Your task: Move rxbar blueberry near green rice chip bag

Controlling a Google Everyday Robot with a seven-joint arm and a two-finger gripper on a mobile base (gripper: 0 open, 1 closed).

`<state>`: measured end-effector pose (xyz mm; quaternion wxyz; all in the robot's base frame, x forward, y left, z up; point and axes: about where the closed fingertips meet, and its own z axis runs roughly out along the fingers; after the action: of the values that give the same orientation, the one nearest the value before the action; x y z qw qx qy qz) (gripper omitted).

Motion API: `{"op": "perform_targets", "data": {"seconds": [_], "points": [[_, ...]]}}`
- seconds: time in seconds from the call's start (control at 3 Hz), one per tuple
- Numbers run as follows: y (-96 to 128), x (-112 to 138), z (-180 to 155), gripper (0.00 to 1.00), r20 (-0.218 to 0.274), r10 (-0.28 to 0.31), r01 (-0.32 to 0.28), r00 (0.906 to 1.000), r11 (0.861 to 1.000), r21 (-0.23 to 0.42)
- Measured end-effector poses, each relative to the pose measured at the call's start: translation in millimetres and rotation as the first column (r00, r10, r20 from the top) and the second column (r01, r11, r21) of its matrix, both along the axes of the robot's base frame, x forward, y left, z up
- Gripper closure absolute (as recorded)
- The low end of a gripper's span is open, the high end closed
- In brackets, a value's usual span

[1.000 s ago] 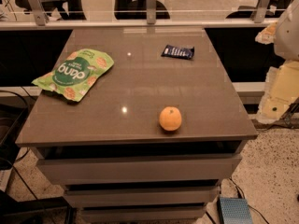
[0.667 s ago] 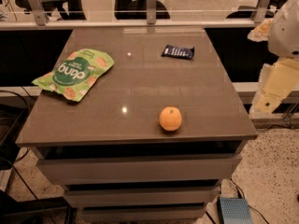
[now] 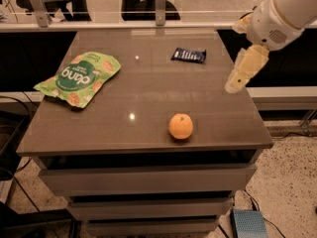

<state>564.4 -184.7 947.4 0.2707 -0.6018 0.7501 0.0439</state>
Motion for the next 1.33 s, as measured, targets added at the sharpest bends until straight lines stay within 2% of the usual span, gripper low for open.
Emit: {"op": "perform_targets", "data": {"seconds": [0.33,0.67,1.0,1.33], "points": [[7.5,63.8,-23.4,0.00,0.007,-0.043,0.042,0.9991,0.993,0.111],[7.5,63.8,-23.5,0.00,0.007,-0.043,0.042,0.9991,0.993,0.111],[12.3,76.9,-35.0,0.00,0.002,-0.044,0.043,0.9990,0.987,0.156],[16.2,106.2,-57.2,0.00,-0.020,-0.092,0.094,0.9956,0.963,0.254]]}}
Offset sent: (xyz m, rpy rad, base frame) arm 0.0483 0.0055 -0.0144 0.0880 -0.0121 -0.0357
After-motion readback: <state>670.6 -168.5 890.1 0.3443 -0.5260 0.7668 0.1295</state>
